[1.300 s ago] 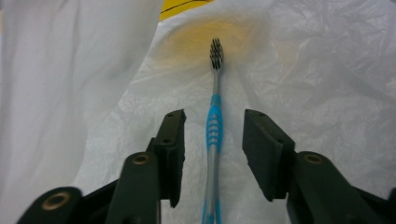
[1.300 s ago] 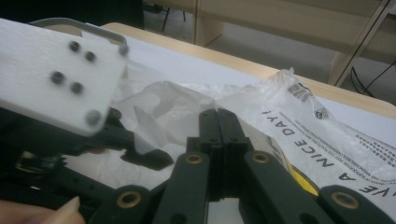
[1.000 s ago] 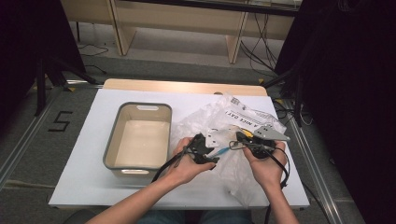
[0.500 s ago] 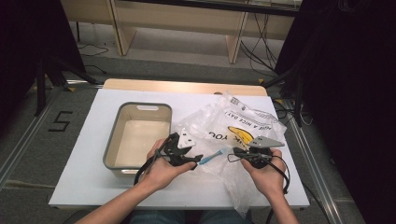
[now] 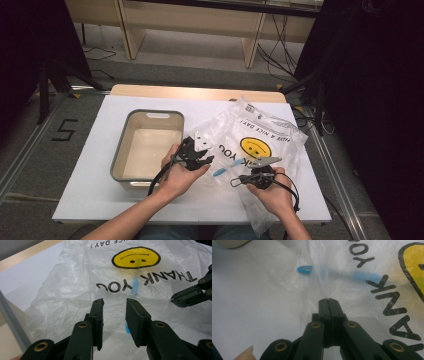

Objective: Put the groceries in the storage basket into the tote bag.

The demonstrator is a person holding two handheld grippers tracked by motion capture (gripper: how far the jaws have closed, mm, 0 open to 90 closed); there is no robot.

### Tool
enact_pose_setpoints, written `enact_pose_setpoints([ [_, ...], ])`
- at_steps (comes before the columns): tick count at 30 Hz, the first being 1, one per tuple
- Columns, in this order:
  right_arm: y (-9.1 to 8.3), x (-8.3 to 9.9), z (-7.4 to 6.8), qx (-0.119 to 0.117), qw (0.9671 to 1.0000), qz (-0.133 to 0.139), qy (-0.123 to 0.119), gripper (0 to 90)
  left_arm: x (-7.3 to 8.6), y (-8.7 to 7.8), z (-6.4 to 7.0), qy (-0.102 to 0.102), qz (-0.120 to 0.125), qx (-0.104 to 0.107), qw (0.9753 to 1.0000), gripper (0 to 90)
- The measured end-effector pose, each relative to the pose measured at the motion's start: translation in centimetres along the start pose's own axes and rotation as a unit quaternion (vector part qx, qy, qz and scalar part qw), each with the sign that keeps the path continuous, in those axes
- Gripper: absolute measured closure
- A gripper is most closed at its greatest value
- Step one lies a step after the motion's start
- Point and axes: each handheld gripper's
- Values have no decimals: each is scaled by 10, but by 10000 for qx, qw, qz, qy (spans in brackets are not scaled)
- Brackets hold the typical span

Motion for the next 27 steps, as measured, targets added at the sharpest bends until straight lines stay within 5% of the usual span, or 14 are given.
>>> enact_pose_setpoints([
  [4,-3,1,0,-83,9999,108,64,818,5,7,4,265,8,213,9994,628],
  [8,-26,-2,0,59,9983,564,160,695,10,10,5,447,62,295,9985,591],
  [12,-48,4,6,372,9954,808,366,612,14,10,3,434,32,312,9986,537],
  [21,-67,29,18,916,9907,683,733,525,20,9,1,201,-47,394,9990,442],
  [27,-78,50,31,1408,9793,563,1342,443,22,8,1,219,-50,331,9992,410],
])
Point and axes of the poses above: each handheld gripper's, and its own axes: y roughly forward along the jaws, x roughly out of its underside, z roughly to its right, and after that the axes turned 13 degrees about -x, right-handed
